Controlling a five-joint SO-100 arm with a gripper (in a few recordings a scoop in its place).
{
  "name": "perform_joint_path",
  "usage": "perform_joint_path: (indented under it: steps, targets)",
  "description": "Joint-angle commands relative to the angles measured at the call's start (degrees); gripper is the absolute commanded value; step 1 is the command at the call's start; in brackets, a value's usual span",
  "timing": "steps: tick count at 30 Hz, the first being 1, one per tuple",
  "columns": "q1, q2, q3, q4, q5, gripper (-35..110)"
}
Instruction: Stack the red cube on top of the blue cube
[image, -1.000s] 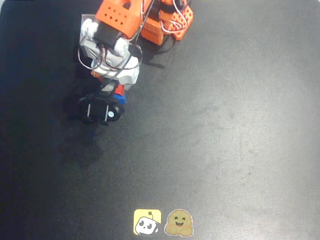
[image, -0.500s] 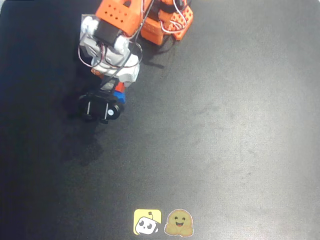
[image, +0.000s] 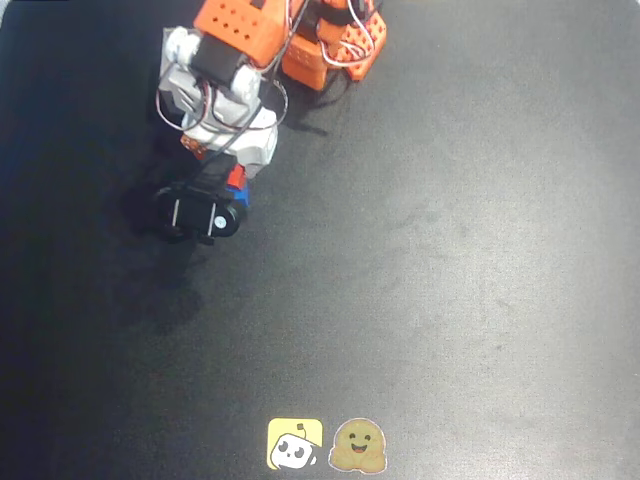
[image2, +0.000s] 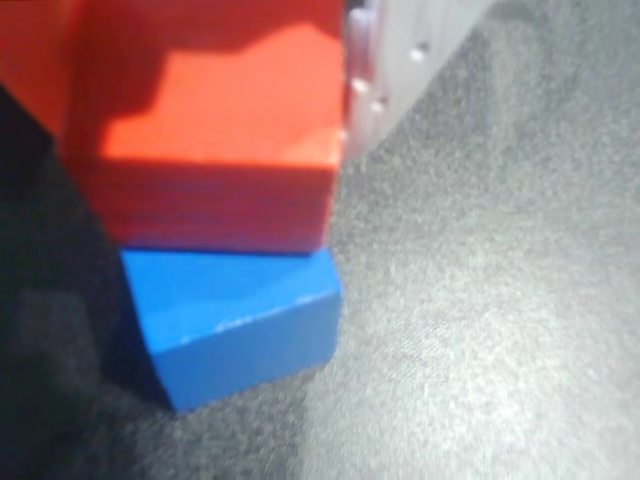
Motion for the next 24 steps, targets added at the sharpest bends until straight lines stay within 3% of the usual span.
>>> perform_joint_path:
  steps: [1, 24]
  targets:
    - [0.09, 2.29, -1.49, -0.18, 0.18, 0]
    - [-0.79, -1.67, 1.14, -7.47, 0.18, 0]
